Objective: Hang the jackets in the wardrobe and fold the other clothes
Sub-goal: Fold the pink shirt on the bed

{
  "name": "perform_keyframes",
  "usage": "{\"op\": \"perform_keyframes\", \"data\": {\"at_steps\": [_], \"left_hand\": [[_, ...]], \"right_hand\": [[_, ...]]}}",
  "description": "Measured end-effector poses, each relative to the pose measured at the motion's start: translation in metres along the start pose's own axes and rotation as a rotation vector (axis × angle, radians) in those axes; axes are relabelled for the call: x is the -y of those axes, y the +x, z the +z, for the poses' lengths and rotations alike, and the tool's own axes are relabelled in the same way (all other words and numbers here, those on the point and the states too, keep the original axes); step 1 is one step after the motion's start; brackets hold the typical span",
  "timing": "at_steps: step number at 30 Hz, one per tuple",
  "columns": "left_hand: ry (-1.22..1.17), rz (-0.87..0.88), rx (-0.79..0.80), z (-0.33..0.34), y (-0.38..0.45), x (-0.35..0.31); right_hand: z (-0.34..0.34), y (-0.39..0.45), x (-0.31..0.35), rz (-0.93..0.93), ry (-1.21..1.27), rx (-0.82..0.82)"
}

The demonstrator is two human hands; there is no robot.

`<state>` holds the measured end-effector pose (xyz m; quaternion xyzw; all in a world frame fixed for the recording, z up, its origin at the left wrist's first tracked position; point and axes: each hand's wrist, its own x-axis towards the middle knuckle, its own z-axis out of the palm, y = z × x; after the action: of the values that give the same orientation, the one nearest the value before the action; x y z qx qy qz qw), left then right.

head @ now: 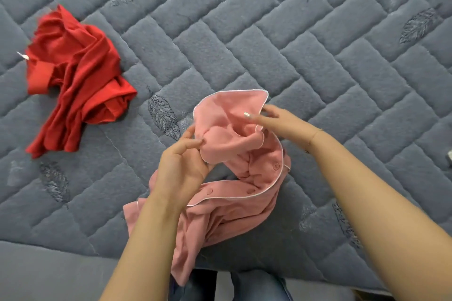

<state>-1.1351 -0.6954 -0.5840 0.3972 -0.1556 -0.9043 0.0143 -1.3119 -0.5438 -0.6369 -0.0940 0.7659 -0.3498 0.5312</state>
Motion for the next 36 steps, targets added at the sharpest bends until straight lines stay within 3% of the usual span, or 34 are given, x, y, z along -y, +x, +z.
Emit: {"op": "perform_keyframes", "data": {"at_steps": [2,4,7,9,12,14,17,19,21,23,25,29,33,36], "left_hand": [[0.049,-0.037,0.021,0.006,-0.007,-0.005],[0.085,-0.066,0.029,0.010,-0.013,-0.013],[0.196,-0.103,-0.013,0.013,-0.019,-0.027],[0.229,-0.083,-0.091,0.014,-0.022,-0.038],[0.100,-0.108,-0.173,0.007,-0.017,-0.057],[-0.083,-0.114,-0.146,-0.002,-0.005,-0.061],[-0.178,0.020,-0.293,-0.022,0.025,-0.043],[0.043,0.037,-0.478,-0.039,0.043,-0.017],[0.402,-0.066,-0.533,-0.053,0.057,0.011],[0.660,-0.149,-0.480,-0.061,0.072,0.034],[0.702,-0.134,-0.472,-0.064,0.086,0.052],[0.606,-0.062,-0.561,-0.057,0.102,0.071],[0.512,0.104,-0.454,-0.035,0.085,0.068],[0.686,0.279,-0.405,-0.017,0.052,0.040]], "right_hand": [[0.009,0.001,0.013,-0.044,-0.103,0.027],[0.022,0.001,0.019,-0.054,-0.041,-0.058],[0.027,-0.010,0.024,0.018,0.403,-0.318],[0.012,-0.020,0.023,0.132,0.776,-0.378],[-0.006,-0.037,0.016,0.295,1.268,-0.030],[0.000,-0.041,0.007,0.366,1.391,0.067],[0.009,-0.035,-0.015,0.380,1.368,-0.062],[0.014,-0.027,-0.035,0.345,1.369,-0.125],[0.016,-0.015,-0.056,0.325,1.355,-0.201],[0.018,0.001,-0.079,0.321,1.037,-0.400],[0.019,0.011,-0.096,0.283,0.620,-0.513],[0.023,0.021,-0.102,0.253,0.501,-0.344],[0.030,0.010,-0.083,0.206,0.462,-0.074],[0.035,-0.011,-0.063,0.051,0.551,-0.120]]}}
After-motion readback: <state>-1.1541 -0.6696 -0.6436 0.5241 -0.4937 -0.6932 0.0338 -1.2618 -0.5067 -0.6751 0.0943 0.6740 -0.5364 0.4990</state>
